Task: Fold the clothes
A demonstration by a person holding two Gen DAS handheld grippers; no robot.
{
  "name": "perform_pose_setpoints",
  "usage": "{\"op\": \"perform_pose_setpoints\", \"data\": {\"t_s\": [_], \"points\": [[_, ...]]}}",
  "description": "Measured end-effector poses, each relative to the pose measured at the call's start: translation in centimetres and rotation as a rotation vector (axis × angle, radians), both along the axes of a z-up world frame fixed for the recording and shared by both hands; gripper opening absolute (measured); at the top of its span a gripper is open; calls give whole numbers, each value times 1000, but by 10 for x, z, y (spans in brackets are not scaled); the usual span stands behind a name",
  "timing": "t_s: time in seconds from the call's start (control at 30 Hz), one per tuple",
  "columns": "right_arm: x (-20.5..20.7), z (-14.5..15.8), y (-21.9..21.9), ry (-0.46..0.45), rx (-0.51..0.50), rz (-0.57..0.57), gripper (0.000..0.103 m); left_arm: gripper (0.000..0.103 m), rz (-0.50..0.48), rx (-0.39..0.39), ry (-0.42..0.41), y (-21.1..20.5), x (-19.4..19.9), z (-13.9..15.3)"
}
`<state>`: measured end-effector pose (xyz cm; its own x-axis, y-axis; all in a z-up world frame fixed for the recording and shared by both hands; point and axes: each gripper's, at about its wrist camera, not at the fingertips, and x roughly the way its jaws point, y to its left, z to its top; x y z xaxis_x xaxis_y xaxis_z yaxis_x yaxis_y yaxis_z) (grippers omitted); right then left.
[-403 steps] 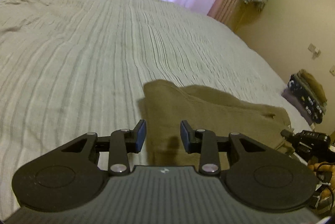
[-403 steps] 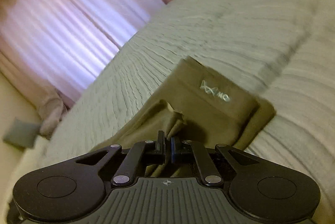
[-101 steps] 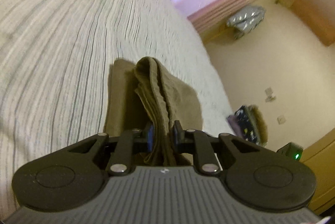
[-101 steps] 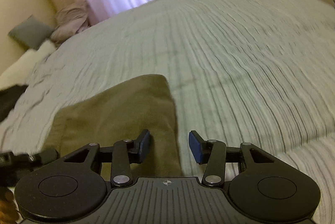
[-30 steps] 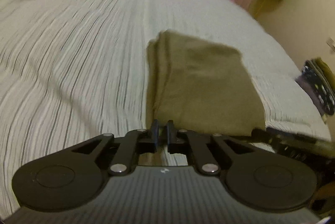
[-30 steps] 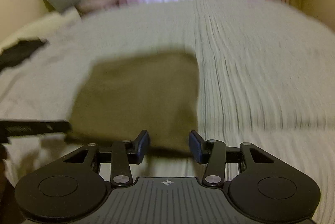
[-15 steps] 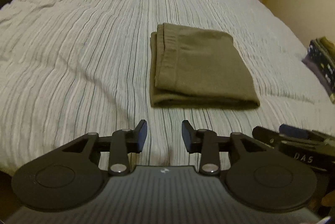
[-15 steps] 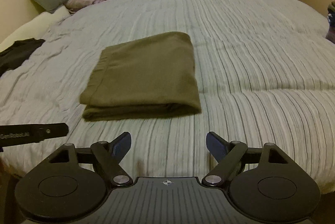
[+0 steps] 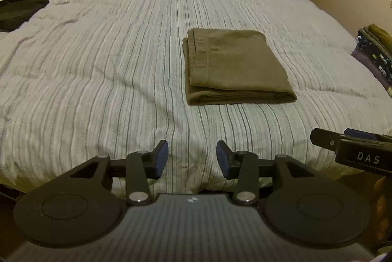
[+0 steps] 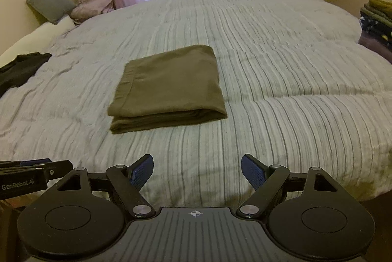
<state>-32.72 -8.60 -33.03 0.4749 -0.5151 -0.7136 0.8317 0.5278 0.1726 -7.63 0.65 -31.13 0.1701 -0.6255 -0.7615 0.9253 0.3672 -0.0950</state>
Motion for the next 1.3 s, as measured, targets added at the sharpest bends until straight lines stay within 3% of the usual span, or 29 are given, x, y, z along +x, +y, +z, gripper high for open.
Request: {"op": "perform_pose_setpoints", "data": {"t_s": [0.33, 0.7, 0.83, 1.0, 1.1, 1.3], "points": [[-2, 9, 29, -7, -30, 17, 82, 40, 1, -29, 2, 23, -2, 8], [4, 3, 23, 5, -25, 25, 82, 40, -5, -29, 26, 22, -1, 6], [7, -6, 12, 14, 1, 24, 82, 40, -11, -41, 64, 11, 6, -2], [2, -27, -16, 11, 47, -3, 82, 32, -20, -133, 157, -6, 31, -8], [-14, -31, -40, -60, 60, -44, 82, 23, -21, -172, 179, -23, 49, -10], [-23, -22, -105, -221, 8, -56, 82, 18, -43, -216, 187, -81, 73, -8]]}}
